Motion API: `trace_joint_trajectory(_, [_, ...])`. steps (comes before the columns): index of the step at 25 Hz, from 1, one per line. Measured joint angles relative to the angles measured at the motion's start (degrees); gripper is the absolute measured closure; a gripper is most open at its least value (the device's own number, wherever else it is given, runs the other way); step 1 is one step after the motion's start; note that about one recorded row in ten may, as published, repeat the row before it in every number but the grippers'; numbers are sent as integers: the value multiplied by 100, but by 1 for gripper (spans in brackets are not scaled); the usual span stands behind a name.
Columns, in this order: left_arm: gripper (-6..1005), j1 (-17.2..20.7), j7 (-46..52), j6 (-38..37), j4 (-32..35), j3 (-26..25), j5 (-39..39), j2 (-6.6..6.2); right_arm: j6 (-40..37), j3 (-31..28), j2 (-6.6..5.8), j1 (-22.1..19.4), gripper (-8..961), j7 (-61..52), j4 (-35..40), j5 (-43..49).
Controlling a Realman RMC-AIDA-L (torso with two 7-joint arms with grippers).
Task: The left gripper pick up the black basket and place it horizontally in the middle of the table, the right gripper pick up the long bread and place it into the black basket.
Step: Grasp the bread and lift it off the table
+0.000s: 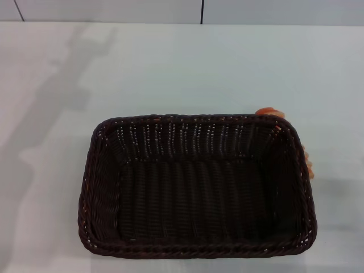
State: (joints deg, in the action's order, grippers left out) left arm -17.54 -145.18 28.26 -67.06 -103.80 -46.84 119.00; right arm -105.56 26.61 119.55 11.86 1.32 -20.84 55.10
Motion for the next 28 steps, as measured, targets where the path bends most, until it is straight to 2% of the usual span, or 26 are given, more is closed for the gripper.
trace_joint_trajectory(2, [273,-44,-66,-186,-26,-59,-23,-1,-19,3,-8,0,111,-1,0,0])
trace_joint_trajectory(8, [272,-12,-36,-116,-98,-60,-38,-4,-39,5,-5,4,111,-1,3,0])
trace_joint_trajectory(11, [271,-49,-148,-199,-178,41,-482,-11,-25,7,-5,9,111,-1,2,0])
trace_joint_trajectory(13, [271,-49,-148,-199,-178,41,-482,-11,-21,9,-5,11,111,-1,1,0])
trace_joint_trajectory(15, [270,-97,-76,-587,-441,150,-763,-13,-8,10,-5,15,111,-4,1,0])
trace_joint_trajectory(18, [270,-126,-65,-612,-466,155,-821,-27,3,11,-6,16,111,-3,1,0])
trace_joint_trajectory(19, [270,-224,-173,-685,-574,275,-1971,-17,4,11,-8,12,111,-1,1,0])
trace_joint_trajectory(22, [269,-292,-171,-1181,-657,644,-2850,-6,15,11,-11,5,110,-2,3,0])
trace_joint_trajectory(23, [269,-347,-149,-1716,-679,1005,-3433,-7,25,11,-14,3,110,-3,8,0])
trace_joint_trajectory(24, [269,-485,-62,-2625,-575,1510,-4115,-12,35,11,-17,0,110,-10,17,0])
trace_joint_trajectory(25, [268,-485,-62,-2625,-575,1510,-4115,-12,48,11,-18,-1,110,-12,25,0])
trace_joint_trajectory(27, [268,-769,322,-3969,-237,2090,-5039,-16,63,11,-19,3,110,-13,32,0])
trace_joint_trajectory(28, [268,-831,507,-4239,-151,2195,-5203,-17,84,11,-19,7,110,-14,34,0])
